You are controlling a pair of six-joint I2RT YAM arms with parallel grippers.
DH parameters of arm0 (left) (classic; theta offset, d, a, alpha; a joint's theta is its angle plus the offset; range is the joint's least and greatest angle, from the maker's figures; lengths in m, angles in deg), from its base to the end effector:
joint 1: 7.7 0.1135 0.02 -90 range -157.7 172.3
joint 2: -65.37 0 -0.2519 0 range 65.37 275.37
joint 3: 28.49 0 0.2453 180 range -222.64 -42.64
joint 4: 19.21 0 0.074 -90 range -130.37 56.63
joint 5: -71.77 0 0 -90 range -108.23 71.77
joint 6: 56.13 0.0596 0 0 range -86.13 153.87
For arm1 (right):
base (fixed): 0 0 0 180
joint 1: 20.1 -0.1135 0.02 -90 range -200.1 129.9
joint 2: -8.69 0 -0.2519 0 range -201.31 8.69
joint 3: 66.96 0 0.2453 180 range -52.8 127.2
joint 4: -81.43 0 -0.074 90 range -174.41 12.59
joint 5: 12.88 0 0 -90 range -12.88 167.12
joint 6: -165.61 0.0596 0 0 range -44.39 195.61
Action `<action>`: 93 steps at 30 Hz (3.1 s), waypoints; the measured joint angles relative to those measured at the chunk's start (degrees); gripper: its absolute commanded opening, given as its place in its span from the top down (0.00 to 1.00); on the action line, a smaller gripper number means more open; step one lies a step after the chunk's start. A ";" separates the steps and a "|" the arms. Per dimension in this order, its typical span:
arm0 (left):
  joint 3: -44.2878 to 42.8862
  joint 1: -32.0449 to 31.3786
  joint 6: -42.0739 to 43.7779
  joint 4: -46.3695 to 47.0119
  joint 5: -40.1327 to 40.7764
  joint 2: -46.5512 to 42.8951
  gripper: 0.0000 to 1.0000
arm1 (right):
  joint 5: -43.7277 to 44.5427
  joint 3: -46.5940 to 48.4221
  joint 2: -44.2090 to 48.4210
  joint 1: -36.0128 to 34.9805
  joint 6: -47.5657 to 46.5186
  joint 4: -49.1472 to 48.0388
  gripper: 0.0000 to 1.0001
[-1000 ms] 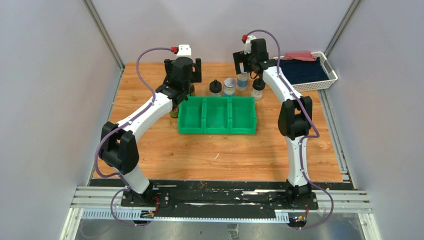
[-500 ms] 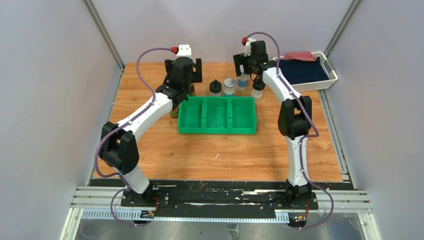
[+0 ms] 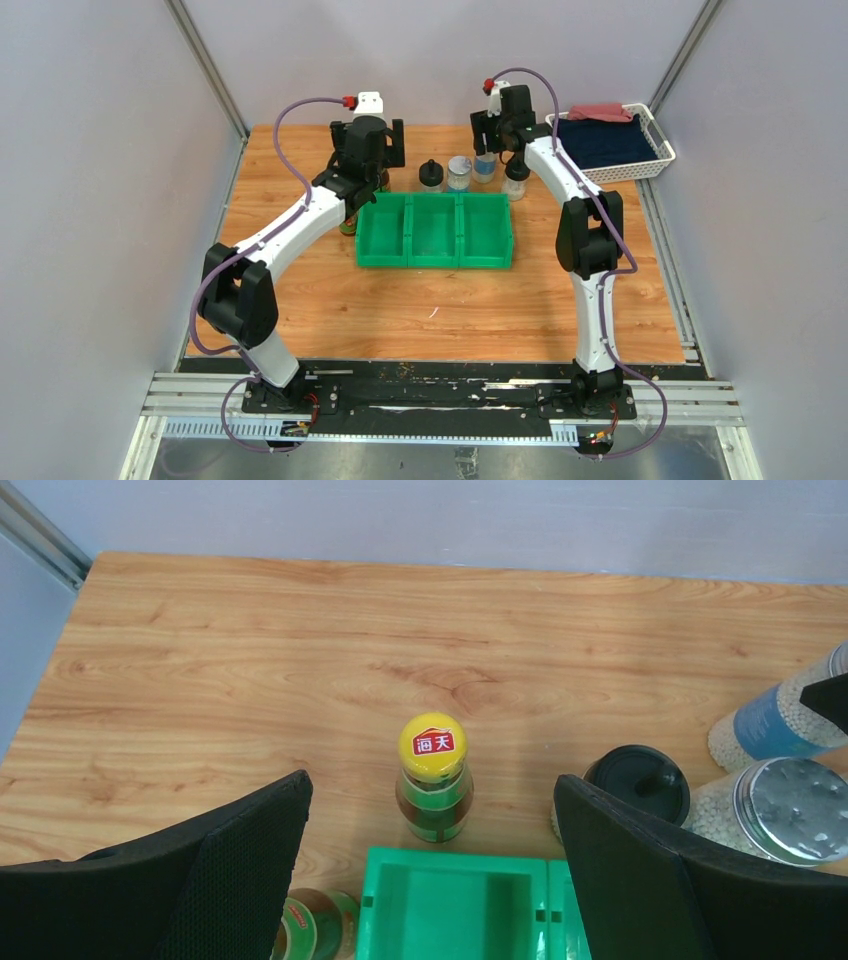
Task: Organize the condiment bottles
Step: Pick up the bottle from the center of the board, then place the bottle in the storage box.
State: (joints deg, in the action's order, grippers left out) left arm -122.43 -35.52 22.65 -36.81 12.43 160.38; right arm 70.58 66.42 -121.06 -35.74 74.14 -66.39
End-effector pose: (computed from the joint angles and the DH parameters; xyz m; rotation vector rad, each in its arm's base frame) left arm 0.3732 -0.1626 0.3198 -0.0913 1.8476 0.0337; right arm 0.5210 0.1529 0.2590 -0.3784 2.0418 0.2698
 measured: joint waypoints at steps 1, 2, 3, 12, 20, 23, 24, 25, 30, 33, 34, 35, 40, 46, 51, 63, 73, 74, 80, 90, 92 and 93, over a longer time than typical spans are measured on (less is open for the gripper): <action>0.00 0.00 0.00 0.00 -0.04 0.00 0.00 | -0.11 0.00 0.00 0.02 0.13 0.00 0.41; 0.02 0.00 0.00 0.00 -0.04 0.00 0.00 | -0.35 -0.02 0.00 0.02 0.20 0.02 0.48; 0.07 0.00 0.00 0.00 -0.04 0.00 0.00 | -0.39 -0.02 0.00 0.02 0.20 0.04 0.57; 0.96 0.00 -0.07 0.07 -0.04 0.00 0.00 | -0.92 -0.02 0.00 0.07 0.07 0.00 1.00; 0.96 0.00 -0.26 0.07 -0.04 0.00 0.00 | -0.87 0.09 0.00 0.07 -0.13 0.11 1.00; 0.96 0.00 -0.39 0.07 -0.07 0.00 0.00 | -0.83 0.33 0.00 0.07 -0.37 0.57 1.00; 0.96 0.00 -0.42 0.07 -0.07 0.00 0.00 | -0.81 0.50 0.00 0.07 -0.55 0.96 1.00; 0.96 0.00 -0.44 0.07 -0.07 0.00 0.00 | -0.76 0.79 0.02 0.07 -0.68 1.44 1.00; 0.98 0.00 -0.81 0.02 -0.09 -0.11 0.00 | -0.72 1.79 0.42 0.07 -1.01 3.06 1.00; 1.51 0.00 -1.03 -0.02 -0.09 -0.74 0.00 | -0.72 2.01 1.11 0.07 -1.09 3.21 1.00; 1.79 0.00 -1.09 -0.04 -0.07 -1.05 0.00 | -0.72 2.01 1.49 0.07 -1.11 3.39 1.00; 2.05 0.00 -1.20 -0.13 -0.09 -1.42 0.00 | -0.72 2.01 1.88 0.07 -1.14 3.50 1.00; 3.45 0.00 -1.64 -0.13 -0.09 -3.15 0.00 | -0.33 2.01 5.22 0.07 -1.14 4.15 1.00; 4.96 0.00 -2.64 -0.66 -0.24 -5.27 0.00 | 0.61 1.33 10.84 -0.22 -1.14 4.31 1.00; 6.60 0.00 -3.72 -1.40 -0.52 -8.09 0.00 | 1.75 -1.60 16.44 -0.76 -1.11 4.55 1.00; 9.84 -0.87 -5.97 -2.60 -0.96 -12.02 0.00 | 5.16 -19.47 32.85 -5.11 -0.52 5.03 1.00; 11.91 -1.64 -7.06 -2.69 -1.11 -13.99 0.00 | 9.22 -33.20 43.04 -10.32 1.68 3.67 1.00; 12.11 -1.64 -7.08 -2.71 -1.11 -14.10 0.00 | 9.75 -34.32 43.67 -10.84 1.90 3.56 1.00; 13.57 -1.70 -7.48 -2.69 -1.14 -14.93 0.00 | 11.61 -38.23 45.05 -13.33 2.84 2.43 1.00; 14.91 -2.01 -7.72 -2.62 -1.14 -16.85 0.00 | 12.98 -42.71 47.74 -14.97 3.61 0.33 1.00; 14.97 -2.01 -7.72 -2.56 -1.11 -16.87 0.00 | 13.14 -43.41 48.06 -14.97 3.63 -0.28 1.00; 14.99 -2.01 -7.72 -2.60 -1.14 -16.90 0.00 | 13.20 -43.58 48.13 -14.97 3.65 -0.55 1.00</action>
State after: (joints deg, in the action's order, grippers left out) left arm -107.44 -37.53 14.93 -39.41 11.29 143.48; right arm 83.78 22.83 -72.93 -50.71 77.79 -66.94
